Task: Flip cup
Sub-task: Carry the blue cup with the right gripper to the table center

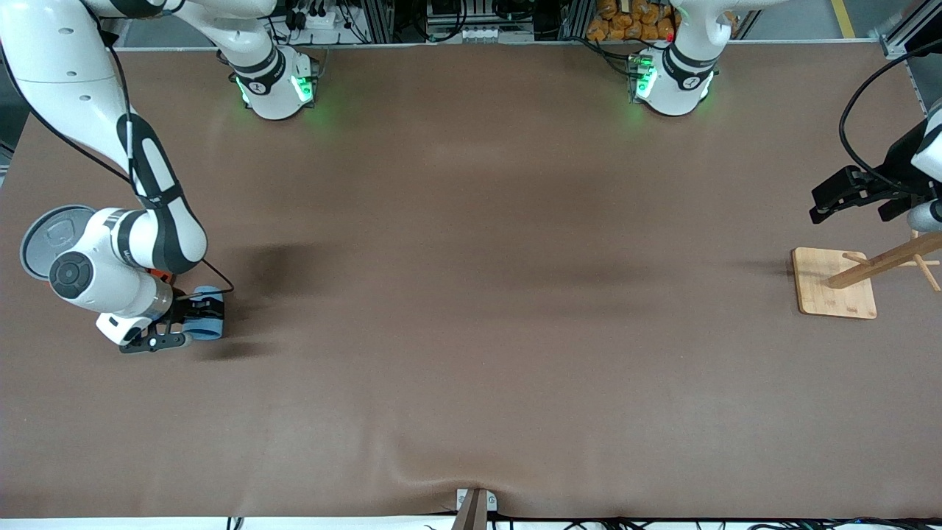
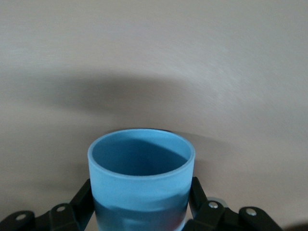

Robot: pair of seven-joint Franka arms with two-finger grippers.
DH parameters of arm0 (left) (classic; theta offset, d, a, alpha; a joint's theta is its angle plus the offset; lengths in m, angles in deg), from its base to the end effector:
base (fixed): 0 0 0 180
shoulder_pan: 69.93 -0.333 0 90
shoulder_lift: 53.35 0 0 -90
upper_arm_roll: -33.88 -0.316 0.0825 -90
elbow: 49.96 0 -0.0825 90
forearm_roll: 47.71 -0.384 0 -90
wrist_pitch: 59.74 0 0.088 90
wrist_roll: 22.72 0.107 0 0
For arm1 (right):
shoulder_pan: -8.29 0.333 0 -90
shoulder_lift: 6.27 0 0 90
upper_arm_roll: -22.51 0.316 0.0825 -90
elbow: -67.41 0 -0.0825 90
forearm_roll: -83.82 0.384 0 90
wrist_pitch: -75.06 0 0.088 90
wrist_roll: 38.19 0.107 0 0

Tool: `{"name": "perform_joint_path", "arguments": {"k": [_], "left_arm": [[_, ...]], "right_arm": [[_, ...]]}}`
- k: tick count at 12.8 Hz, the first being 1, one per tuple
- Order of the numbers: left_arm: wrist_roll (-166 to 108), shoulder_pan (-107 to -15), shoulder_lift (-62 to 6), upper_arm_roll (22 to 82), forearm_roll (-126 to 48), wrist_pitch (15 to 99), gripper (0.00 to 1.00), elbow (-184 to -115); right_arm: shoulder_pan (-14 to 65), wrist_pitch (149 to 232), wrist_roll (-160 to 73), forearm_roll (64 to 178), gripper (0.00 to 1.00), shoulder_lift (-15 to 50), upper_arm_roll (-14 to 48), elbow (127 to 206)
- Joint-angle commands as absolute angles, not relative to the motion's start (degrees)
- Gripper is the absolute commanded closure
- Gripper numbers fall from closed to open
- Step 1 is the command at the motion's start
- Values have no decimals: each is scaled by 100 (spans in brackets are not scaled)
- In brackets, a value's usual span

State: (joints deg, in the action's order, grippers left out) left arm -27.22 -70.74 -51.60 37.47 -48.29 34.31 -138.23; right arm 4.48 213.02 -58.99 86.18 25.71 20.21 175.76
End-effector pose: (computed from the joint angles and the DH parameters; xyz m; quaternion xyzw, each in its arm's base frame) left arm 0.5708 -0.0261 0.6282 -0.9993 -0.0149 -0.0354 0.0019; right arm 0.6261 -0.0657 0.2041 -0.9931 -0.1152 0.0191 0.0074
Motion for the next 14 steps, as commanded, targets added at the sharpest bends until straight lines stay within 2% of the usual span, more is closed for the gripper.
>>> {"name": "perform_joint_path", "arguments": {"k": [1, 5, 8, 11, 14], "left_arm": [[-2791, -7134, -5133, 3775, -4745, 3325, 0, -13750], [-2791, -7125, -5133, 3775, -4745, 3325, 0, -13759], [-2791, -7072, -5116, 3784, -4789, 3325, 0, -13759], [-2729, -7090, -5116, 3793, -4780, 3150, 0, -13750], [-2782, -7081, -5054, 3784, -4798, 3114, 0, -13750]], "right_arm": [[451, 20947, -6890, 8637, 44, 2371, 2389, 17534], [477, 20330, -7571, 8637, 44, 1904, 3407, 17534], [661, 20495, -7835, 8568, 44, 1904, 4147, 17508], [1564, 21494, -7915, 8331, 44, 2018, 4175, 17499], [2260, 22384, -7906, 7410, 43, 2491, 4158, 17359]]}}
